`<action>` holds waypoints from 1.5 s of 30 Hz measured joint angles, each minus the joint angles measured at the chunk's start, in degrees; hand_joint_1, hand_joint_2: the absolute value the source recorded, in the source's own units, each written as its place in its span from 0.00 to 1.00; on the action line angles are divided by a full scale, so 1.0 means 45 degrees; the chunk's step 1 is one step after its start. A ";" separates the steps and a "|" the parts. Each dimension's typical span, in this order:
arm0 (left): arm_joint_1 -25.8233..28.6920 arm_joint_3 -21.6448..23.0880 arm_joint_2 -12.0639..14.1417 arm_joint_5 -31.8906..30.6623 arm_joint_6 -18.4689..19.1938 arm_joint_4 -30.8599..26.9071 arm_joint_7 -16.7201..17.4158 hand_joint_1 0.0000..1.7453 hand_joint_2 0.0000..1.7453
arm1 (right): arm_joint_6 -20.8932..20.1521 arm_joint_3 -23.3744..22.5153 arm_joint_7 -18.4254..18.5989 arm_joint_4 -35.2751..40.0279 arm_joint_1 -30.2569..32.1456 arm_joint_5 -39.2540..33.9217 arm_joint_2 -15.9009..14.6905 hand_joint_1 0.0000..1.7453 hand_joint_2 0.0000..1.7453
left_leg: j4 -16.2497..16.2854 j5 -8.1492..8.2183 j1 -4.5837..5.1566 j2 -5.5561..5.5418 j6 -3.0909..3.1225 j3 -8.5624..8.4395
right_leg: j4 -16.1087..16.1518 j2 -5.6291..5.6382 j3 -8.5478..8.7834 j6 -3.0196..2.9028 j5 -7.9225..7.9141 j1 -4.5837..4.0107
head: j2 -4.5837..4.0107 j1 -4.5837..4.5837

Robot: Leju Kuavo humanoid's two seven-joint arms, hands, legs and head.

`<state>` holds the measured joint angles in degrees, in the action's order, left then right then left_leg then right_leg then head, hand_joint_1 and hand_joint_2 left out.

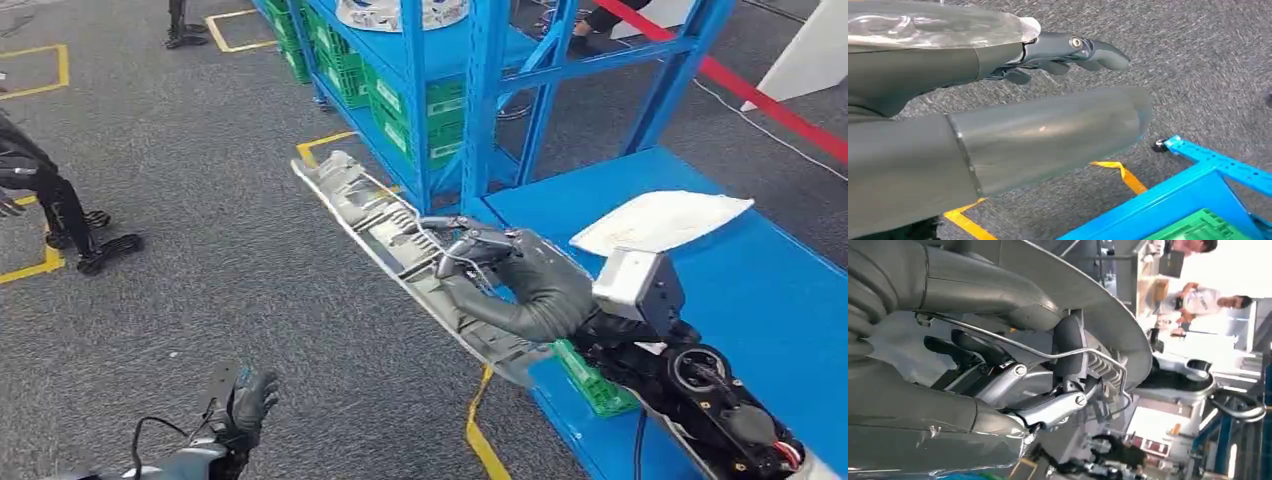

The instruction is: Take the parts from the cabinet and place them on the table.

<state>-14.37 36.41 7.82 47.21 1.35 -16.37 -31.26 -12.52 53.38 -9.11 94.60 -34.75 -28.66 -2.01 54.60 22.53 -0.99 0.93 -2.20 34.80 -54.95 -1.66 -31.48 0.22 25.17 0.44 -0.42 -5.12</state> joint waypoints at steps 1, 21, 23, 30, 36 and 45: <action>0.0005 0.0000 -0.0009 0.0000 0.0000 0.0000 0.0000 0.00 0.00 | -0.0049 0.0063 0.0005 -0.0010 -0.0015 -0.0010 0.0054 1.00 1.00 | 0.0014 0.0006 -0.0008 -0.0122 0.0154 0.0022 | 0.0011 -0.0018 0.0023 0.0051 0.0016 -0.0011 | 0.0000 0.0084; 0.0160 -0.0010 0.0024 0.0107 -0.0335 0.0000 -0.0219 0.00 0.00 | 0.0073 0.0432 0.0253 -0.0228 0.0233 0.0044 0.0146 1.00 1.00 | 0.0424 0.0437 0.0295 -0.0652 0.0368 0.0061 | 0.0446 0.0523 0.0333 -0.0512 -0.0216 -0.0187 | 0.0000 0.0428; 0.0136 -0.0034 0.0064 0.0058 -0.0287 0.0000 -0.0494 0.00 0.00 | 0.0199 0.0369 0.0287 -0.0156 0.0435 -0.0053 0.0044 1.00 1.00 | 0.2555 0.1477 0.0174 -0.0431 0.0190 0.1097 | 0.0463 0.0358 0.0319 -0.0531 -0.0233 -0.0184 | 0.0000 0.0350; 0.0279 -0.0165 0.0121 0.0180 0.0180 0.0000 -0.0019 0.00 0.00 | 0.0588 0.0228 0.0345 0.0199 0.0988 -0.0107 -0.0258 1.00 1.00 | -0.0044 0.0123 -0.0207 0.0265 -0.0273 -0.0184 | 0.0187 0.0025 0.0285 -0.0190 0.0007 -0.0068 | 0.0000 0.0263; 0.0259 -0.0204 0.0136 0.0034 0.0233 0.0000 0.0373 0.00 0.00 | 0.0850 0.0107 0.0335 0.0568 0.1203 -0.0112 -0.0567 1.00 1.00 | -0.0062 0.0141 -0.0052 -0.0144 0.0416 -0.0271 | -0.0347 0.0076 0.0058 0.0199 0.0559 -0.0014 | 0.0000 0.0379; 0.0229 -0.0204 0.0146 0.0000 0.0311 0.0000 0.0457 0.00 0.00 | 0.1020 0.0000 0.0345 0.0845 0.1602 -0.0058 -0.0884 1.00 1.00 | -0.0026 0.0277 0.0098 -0.0755 0.0543 -0.0494 | -0.0646 0.0579 -0.0267 -0.0038 -0.0120 -0.0015 | 0.0000 0.0525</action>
<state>-13.34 35.50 8.48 47.21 2.75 -16.37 -29.20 -7.93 53.37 -7.56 98.40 -27.54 -28.92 -5.99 54.49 23.78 -0.55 -2.46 0.25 32.58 -57.86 0.95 -32.68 0.05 24.63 0.37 -0.42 -2.75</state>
